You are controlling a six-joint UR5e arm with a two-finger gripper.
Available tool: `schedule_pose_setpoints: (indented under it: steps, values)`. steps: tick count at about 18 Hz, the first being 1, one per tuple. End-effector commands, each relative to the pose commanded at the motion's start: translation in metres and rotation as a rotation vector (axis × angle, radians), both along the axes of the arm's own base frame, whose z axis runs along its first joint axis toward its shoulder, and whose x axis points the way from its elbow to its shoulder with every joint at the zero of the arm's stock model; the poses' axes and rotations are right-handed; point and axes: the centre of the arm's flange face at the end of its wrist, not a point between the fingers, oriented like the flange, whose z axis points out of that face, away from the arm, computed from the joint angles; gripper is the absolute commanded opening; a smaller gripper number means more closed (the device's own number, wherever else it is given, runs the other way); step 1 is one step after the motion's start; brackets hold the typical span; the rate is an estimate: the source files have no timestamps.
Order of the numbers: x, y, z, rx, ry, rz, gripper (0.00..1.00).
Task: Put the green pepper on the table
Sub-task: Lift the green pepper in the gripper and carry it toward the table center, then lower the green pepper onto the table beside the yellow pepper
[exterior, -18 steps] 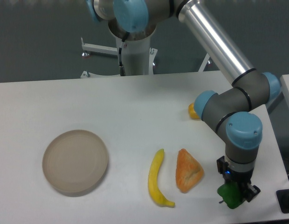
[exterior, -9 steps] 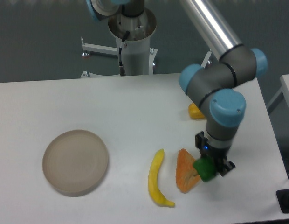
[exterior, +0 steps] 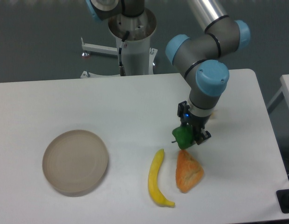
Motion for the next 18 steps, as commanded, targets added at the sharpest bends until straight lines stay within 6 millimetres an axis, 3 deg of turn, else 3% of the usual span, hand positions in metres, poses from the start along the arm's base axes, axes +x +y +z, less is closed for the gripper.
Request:
schedule_pose_setpoints:
  steps: [8, 18]
  values:
    - [0.025, -0.013, -0.038, 0.049, -0.081, 0.067, 0.44]
    - [0.043, -0.027, -0.040, 0.026, -0.111, 0.154, 0.44]
